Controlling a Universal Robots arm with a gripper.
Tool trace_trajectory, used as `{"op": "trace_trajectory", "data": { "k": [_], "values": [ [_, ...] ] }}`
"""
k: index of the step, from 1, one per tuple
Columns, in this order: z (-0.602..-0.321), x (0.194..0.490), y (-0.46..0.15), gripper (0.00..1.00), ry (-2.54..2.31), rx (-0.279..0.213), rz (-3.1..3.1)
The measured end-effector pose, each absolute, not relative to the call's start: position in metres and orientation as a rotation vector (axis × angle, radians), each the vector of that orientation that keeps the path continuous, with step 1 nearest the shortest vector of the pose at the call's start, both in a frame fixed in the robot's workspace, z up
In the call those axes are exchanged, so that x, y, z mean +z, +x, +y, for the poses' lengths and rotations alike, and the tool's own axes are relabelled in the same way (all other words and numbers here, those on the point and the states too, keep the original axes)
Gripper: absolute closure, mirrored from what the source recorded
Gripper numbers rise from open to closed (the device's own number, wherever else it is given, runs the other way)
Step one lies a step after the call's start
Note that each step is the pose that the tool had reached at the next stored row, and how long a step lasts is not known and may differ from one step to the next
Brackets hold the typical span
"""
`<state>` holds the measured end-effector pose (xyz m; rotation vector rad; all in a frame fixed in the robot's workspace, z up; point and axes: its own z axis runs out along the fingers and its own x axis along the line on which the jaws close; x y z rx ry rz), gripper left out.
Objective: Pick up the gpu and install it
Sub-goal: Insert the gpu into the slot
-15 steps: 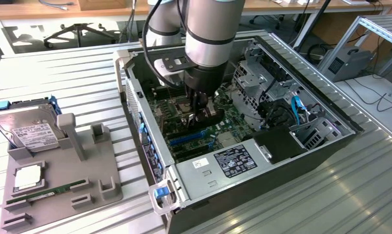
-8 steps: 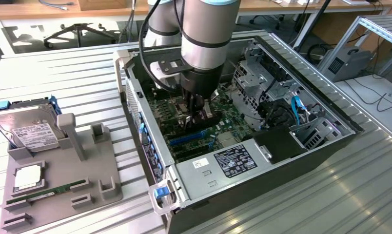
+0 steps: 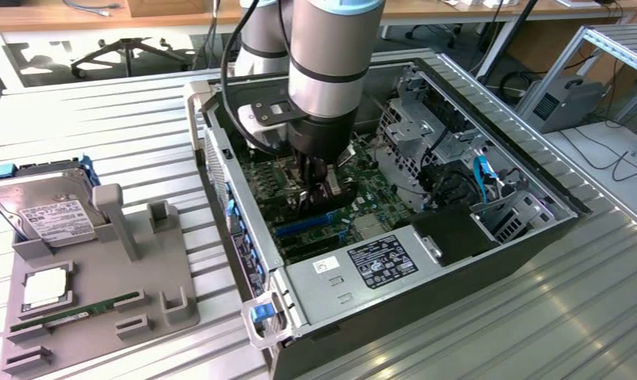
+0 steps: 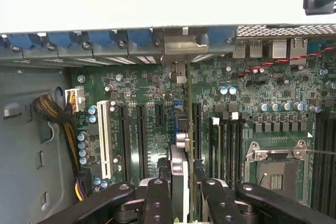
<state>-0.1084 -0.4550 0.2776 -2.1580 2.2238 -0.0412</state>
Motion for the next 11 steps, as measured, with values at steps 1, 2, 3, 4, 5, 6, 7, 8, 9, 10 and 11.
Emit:
{"op": "trace_trajectory", "data": {
  "k": [1, 2, 3, 4, 5, 6, 7, 8, 9, 10, 11],
  "values": [
    [-0.4550, 0.2769, -0.1090, 0.73, -2.158, -0.041, 2.224],
    [-0.4550, 0.2762, -0.1101, 0.73, -2.158, -0.041, 2.224],
    [-0.4551, 0.2757, -0.1113, 0.73, -2.158, -0.041, 2.224],
    [-0.4550, 0.2753, -0.1122, 0.73, -2.158, -0.041, 2.224],
    [-0.4551, 0.2750, -0.1129, 0.73, -2.158, -0.041, 2.224],
    [-0.4550, 0.2747, -0.1132, 0.73, -2.158, -0.041, 2.224],
    [-0.4550, 0.2747, -0.1133, 0.73, -2.158, -0.041, 2.224],
    [-0.4550, 0.2747, -0.1133, 0.73, -2.158, -0.041, 2.224],
    [-0.4550, 0.2746, -0.1133, 0.73, -2.158, -0.041, 2.224],
    [-0.4550, 0.2746, -0.1134, 0.73, -2.158, -0.041, 2.224],
    [-0.4550, 0.2746, -0.1134, 0.73, -2.158, -0.041, 2.224]
  ]
}}
